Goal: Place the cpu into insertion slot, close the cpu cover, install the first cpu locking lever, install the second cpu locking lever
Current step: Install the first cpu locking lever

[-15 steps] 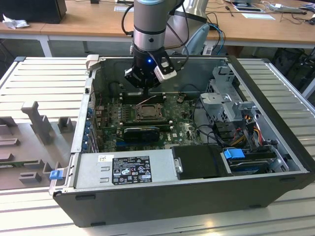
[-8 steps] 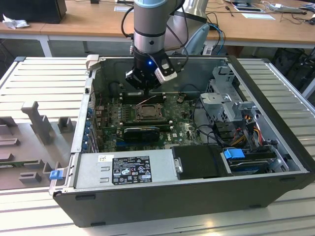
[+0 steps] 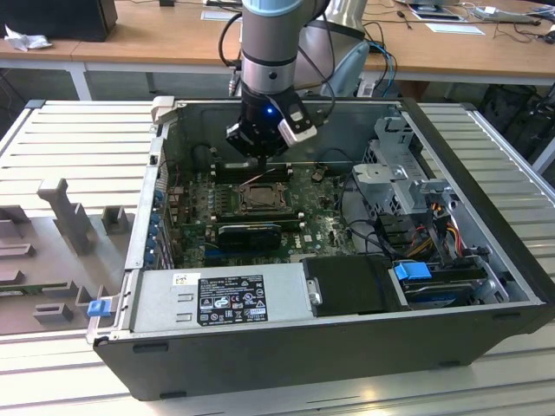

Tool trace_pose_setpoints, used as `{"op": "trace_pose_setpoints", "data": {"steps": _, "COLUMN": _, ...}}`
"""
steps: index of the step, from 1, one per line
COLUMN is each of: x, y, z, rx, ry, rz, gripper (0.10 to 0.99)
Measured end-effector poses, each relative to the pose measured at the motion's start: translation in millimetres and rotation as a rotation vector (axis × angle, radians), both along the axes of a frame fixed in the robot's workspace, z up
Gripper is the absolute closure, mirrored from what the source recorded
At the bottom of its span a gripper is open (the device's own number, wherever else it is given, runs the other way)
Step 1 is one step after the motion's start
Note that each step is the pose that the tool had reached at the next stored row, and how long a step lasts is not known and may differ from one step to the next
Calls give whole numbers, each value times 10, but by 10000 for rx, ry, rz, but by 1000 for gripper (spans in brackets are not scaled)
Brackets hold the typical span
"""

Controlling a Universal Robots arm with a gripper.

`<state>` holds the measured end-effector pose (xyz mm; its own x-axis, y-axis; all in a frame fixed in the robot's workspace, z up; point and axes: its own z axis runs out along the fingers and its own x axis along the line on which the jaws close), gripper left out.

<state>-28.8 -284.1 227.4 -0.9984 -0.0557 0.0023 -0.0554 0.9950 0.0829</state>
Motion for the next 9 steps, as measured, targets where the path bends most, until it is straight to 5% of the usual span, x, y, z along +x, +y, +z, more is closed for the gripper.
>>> {"op": "trace_pose_setpoints", "data": {"steps": 9, "x": 118, "y": 1, "z": -82, "rx": 0, "ry": -1, "rz": 85, "gripper": 980}}
